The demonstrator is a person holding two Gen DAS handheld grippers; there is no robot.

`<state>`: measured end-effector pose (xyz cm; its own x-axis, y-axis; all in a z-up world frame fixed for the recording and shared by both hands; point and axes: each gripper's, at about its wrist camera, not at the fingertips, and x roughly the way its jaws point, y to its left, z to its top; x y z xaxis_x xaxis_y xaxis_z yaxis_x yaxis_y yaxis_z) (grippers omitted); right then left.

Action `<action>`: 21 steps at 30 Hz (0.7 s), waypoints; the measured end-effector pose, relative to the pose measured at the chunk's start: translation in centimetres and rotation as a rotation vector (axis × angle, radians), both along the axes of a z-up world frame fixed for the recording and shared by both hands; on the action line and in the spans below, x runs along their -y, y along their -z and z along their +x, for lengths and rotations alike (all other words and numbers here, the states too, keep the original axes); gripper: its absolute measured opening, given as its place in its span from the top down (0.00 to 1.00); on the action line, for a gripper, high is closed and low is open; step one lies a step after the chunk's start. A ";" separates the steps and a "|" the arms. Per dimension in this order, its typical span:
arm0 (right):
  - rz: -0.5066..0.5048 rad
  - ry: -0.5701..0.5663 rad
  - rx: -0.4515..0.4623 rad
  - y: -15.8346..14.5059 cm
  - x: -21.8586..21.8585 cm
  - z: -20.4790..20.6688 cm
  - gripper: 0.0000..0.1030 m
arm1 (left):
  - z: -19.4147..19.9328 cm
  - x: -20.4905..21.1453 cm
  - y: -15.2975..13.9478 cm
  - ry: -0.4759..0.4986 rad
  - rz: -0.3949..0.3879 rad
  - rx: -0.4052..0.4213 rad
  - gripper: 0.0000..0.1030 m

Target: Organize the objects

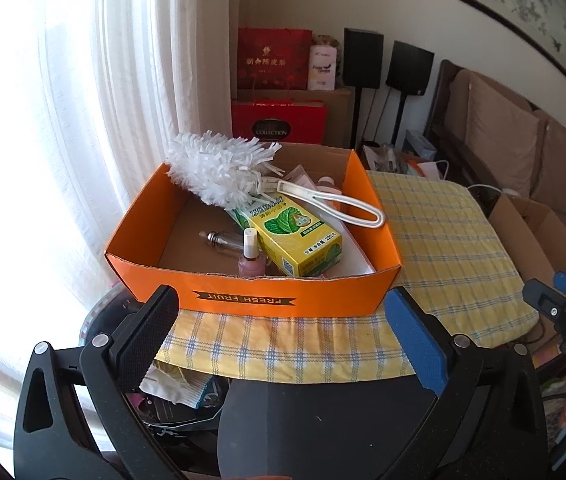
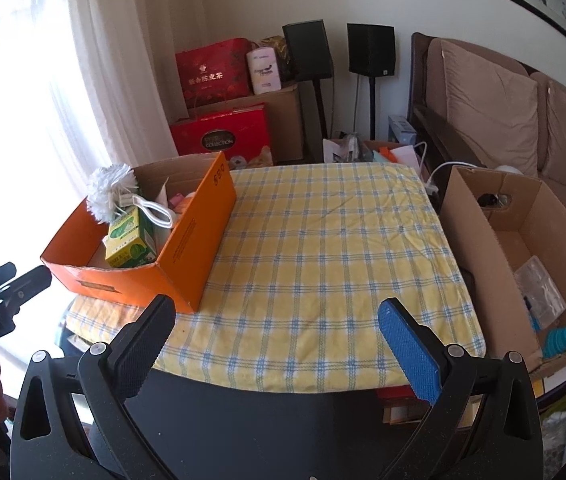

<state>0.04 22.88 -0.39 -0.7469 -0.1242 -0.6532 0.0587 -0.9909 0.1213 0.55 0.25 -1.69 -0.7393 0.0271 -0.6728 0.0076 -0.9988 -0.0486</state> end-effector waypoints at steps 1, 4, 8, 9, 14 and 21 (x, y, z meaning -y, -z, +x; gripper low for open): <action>0.003 0.003 -0.004 -0.1 0.0 0.1 0.01 | 0.1 0.0 -0.1 0.000 0.002 -0.002 0.00; 0.009 0.013 -0.006 -0.1 -0.1 0.4 0.01 | 0.6 -0.1 -0.2 0.004 0.011 -0.008 0.00; 0.013 0.024 -0.008 -0.1 -0.1 0.8 0.01 | 0.9 -0.9 0.3 0.017 -0.021 0.018 0.00; 0.015 0.025 -0.007 0.0 -0.1 0.8 0.01 | 1.0 -1.1 0.3 0.016 -0.022 0.016 0.00; 0.028 0.028 -0.014 -0.1 0.1 1.0 0.01 | 1.4 -1.3 0.2 0.019 -0.006 0.010 0.00; 0.042 0.029 -0.018 0.0 0.5 1.0 0.01 | 1.7 -1.2 -0.3 0.009 0.000 -0.006 0.00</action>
<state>1.02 22.36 -0.41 -0.7612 -0.0751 -0.6441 0.0321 -0.9964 0.0783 2.28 1.40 -1.40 -0.7430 0.0333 -0.6685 -0.0015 -0.9988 -0.0481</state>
